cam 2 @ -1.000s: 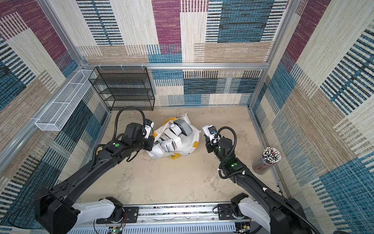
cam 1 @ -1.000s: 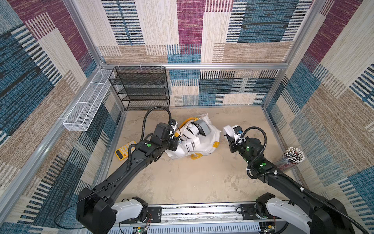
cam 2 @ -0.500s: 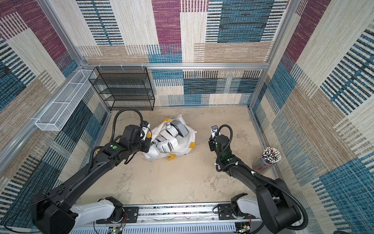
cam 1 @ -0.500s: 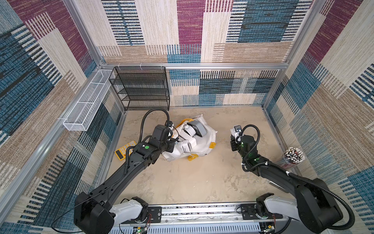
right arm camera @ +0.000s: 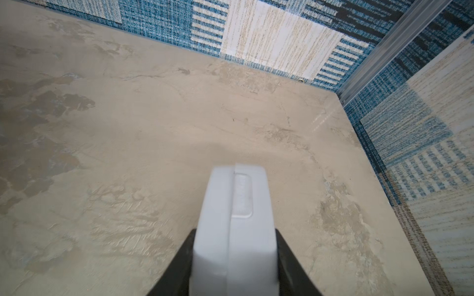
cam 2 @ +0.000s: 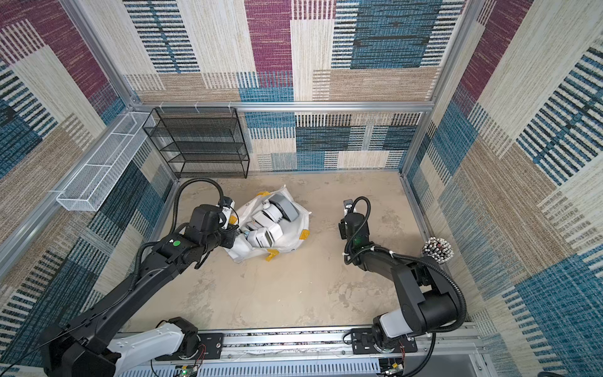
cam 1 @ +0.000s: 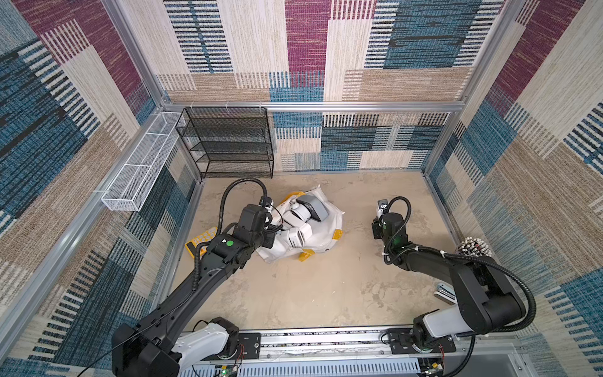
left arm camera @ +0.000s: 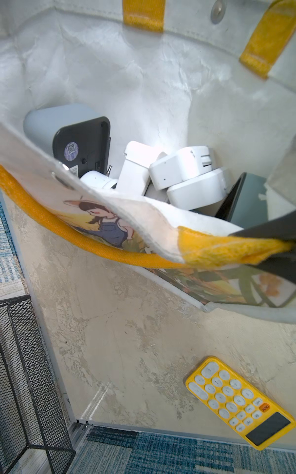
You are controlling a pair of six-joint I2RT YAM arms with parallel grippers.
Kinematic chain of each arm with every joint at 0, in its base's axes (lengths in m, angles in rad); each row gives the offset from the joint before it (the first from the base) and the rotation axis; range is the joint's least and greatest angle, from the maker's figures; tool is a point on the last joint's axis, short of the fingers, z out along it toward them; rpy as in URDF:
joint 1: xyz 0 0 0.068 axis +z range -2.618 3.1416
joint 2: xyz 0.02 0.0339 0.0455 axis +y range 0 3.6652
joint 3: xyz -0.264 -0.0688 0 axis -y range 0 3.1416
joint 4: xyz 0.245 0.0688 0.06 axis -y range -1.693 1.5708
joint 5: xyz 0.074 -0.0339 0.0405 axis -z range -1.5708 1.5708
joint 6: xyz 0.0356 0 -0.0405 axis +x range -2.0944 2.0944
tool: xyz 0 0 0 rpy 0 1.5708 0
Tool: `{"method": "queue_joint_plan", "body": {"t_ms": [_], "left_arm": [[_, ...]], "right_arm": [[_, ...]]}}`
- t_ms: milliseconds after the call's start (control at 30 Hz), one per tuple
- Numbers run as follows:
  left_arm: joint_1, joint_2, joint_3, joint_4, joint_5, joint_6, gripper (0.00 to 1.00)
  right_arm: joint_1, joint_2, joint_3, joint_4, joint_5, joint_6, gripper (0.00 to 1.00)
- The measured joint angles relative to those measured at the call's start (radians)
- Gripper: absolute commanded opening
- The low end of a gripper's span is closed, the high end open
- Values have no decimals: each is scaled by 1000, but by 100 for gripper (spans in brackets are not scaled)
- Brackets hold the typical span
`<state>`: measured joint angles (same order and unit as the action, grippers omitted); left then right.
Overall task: Take the alarm clock out of the canvas bag
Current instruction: Place the alarm at the center of the board.
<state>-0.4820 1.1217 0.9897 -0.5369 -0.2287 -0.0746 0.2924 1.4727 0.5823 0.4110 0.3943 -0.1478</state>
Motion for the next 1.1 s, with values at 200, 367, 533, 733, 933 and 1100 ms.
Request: {"method": "queue_joint_plan", "body": {"t_ms": [200,367,533,733,933,1100], "left_arm": [[2,-6,-5,10,9,11,0],[3,-14,-15,26,36,11,0],[4,-22,-18,32,52,11,0],[4,-22,-20,32,63,11,0],[4,-15,-20,33,75,11,0],[4,-11,-19,34,77,11,0]], "right_arm": [[0,57,31,17,15,-15,28],[0,103,56,9,22,-22,31],[0,124,75,4,33,-29,36],[0,122,77,1,5,-24,46],[0,121,78,-34,-47,-9,55],[1,124,79,-43,-72,7,58]]}}
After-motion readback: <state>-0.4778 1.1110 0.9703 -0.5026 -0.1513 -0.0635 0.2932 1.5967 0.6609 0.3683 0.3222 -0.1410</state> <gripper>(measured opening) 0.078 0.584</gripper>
